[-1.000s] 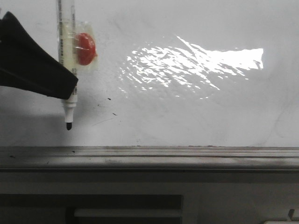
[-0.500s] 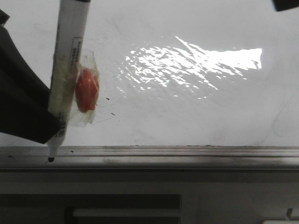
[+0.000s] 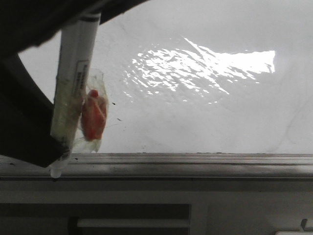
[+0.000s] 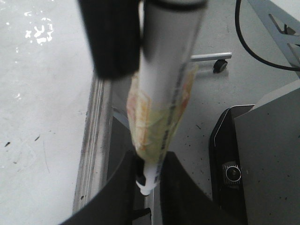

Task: Write number 9 on whiteboard

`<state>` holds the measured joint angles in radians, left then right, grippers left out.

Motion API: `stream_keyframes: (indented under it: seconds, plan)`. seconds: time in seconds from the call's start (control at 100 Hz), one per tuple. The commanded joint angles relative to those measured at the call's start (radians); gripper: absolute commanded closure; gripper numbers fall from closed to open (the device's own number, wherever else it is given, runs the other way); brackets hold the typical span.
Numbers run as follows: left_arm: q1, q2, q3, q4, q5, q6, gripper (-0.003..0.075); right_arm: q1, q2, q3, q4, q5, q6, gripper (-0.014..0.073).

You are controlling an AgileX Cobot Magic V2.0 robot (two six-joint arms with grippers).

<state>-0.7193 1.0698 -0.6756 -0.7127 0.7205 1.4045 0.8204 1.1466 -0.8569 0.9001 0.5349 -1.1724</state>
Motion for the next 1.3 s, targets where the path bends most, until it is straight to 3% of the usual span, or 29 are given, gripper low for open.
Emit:
stream_keyframes:
  seconds: [0.0,0.33,0.58,0.8,0.86,0.9,0.98,1.08,1.22,1.29]
  plan:
    - [-0.009,-0.018,-0.036,-0.038,-0.026,0.001,0.0741,0.014,0.005,-0.035,0.031,-0.064,-0.015,0.0193]
    - [-0.009,-0.018,-0.036,-0.038,-0.026,0.001,0.0741,0.015,0.051,-0.035,-0.013,-0.058,-0.015,0.0224]
    - [-0.009,-0.018,-0.036,-0.044,-0.026,0.001,0.0741,0.015,0.051,-0.035,-0.065,0.007,0.02,0.0664]
    - [-0.009,-0.021,-0.036,-0.046,-0.029,-0.032,0.0738,0.015,0.044,-0.035,-0.091,-0.017,0.061,0.0639]
    - [-0.009,-0.035,-0.036,-0.053,-0.029,-0.075,0.0697,0.015,0.028,-0.037,-0.143,0.003,0.091,0.0639]
    - [-0.009,-0.047,-0.036,-0.057,-0.029,-0.1,0.0649,0.015,0.015,-0.042,-0.191,0.023,0.13,0.0639]
    - [-0.009,-0.091,-0.036,-0.057,-0.035,-0.174,0.0482,0.007,-0.01,-0.069,-0.312,0.082,0.251,0.0639]
    - [-0.009,-0.178,-0.036,-0.065,-0.084,-0.323,0.0303,0.005,-0.033,-0.15,-0.496,0.25,0.466,0.0639]
    - [-0.009,-0.31,-0.024,-0.065,-0.165,-0.441,0.028,0.005,-0.035,-0.323,-0.795,0.539,0.866,0.0634]
    - [-0.009,-0.379,-0.001,-0.063,-0.23,-0.494,0.0304,0.011,-0.05,-0.385,-0.9,0.587,1.01,0.0634]
